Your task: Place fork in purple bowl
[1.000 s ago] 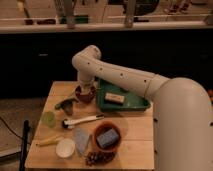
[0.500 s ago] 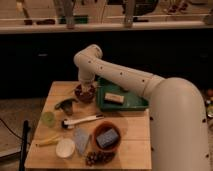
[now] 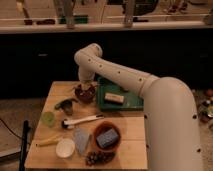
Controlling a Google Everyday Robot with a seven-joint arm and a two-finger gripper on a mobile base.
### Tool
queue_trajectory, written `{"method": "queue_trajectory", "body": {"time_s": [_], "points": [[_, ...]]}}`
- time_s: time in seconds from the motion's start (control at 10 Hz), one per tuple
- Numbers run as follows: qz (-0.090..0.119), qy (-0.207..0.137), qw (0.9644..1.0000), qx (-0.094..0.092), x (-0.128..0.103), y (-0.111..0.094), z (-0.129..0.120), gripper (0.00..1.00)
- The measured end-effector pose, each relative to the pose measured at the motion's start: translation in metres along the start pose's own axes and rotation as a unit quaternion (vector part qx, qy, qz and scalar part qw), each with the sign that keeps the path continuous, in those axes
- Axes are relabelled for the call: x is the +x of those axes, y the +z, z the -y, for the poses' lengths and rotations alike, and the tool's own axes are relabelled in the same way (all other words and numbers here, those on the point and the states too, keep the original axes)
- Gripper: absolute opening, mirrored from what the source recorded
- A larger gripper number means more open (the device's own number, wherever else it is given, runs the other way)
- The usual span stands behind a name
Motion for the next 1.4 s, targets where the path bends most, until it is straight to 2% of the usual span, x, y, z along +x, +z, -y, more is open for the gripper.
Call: {"method": "queue_trajectory", "body": {"time_s": [0.3, 0.6, 0.8, 1.1, 1.2, 1.4], "points": [[0.011, -0.008, 0.9998, -0.017, 0.010, 0.014, 0.006, 0.00], [0.038, -0.016, 0.9988, -0.028, 0.015, 0.030, 0.016, 0.00], [0.042, -0.019, 0.9983, -0.037, 0.013, 0.041, 0.022, 0.02], [0.031, -0.015, 0.9983, -0.048, 0.009, 0.058, 0.037, 0.29], [0.031, -0.012, 0.9982, -0.049, 0.009, 0.061, 0.040, 0.42], [0.032, -0.009, 0.9982, -0.051, 0.009, 0.062, 0.039, 0.58]]}}
